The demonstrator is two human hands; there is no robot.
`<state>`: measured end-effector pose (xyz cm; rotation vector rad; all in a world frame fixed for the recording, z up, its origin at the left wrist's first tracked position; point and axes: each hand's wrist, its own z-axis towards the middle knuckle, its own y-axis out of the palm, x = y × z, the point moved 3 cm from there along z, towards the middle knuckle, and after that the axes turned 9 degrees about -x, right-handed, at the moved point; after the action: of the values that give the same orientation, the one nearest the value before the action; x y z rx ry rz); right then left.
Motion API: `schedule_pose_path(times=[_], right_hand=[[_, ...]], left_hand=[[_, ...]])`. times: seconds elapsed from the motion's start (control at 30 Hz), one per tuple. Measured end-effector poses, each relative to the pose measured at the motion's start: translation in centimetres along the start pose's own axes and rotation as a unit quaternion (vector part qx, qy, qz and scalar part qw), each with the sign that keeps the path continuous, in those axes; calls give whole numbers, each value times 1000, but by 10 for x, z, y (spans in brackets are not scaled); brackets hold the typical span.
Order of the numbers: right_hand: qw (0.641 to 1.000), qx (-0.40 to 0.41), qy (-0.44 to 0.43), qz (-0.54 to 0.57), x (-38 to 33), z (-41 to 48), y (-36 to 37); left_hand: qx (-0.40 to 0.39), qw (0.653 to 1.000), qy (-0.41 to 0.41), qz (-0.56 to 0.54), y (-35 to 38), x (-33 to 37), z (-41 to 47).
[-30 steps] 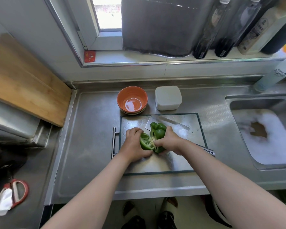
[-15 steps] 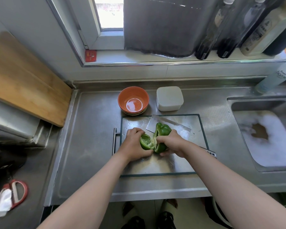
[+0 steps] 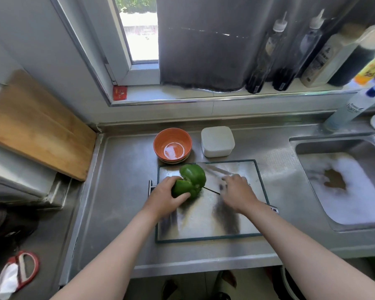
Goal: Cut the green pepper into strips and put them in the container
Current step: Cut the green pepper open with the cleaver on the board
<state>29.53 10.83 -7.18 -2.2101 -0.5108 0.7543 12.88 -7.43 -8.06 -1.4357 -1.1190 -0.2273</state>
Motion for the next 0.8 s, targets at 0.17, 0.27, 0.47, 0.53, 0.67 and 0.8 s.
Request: schedule_pose_path(times=[0.17,0.27,0.47,0.53,0.67,0.8], right_hand=[[980,-21,-3,-198,11,-9,23],[979,11,-8,-201,14,-8,22],[982,-21,34,-185,37,-18,13],[984,-38,31,-172,38,-18,15],[986,-21,14,-166,37,-25,17],[978,10,-9,-210,28,-40,1]], left_hand=[[-42,998,-50,-10,-7,3,-4],[-19,999,-41,-17,-5,3,-8],[69,995,-29,-63,-4,1,-14],[97,994,-25,-52,-4,1,-16],[126,992,11,-14,3,13,-17],[115,993,-5,27,11,16,-14]])
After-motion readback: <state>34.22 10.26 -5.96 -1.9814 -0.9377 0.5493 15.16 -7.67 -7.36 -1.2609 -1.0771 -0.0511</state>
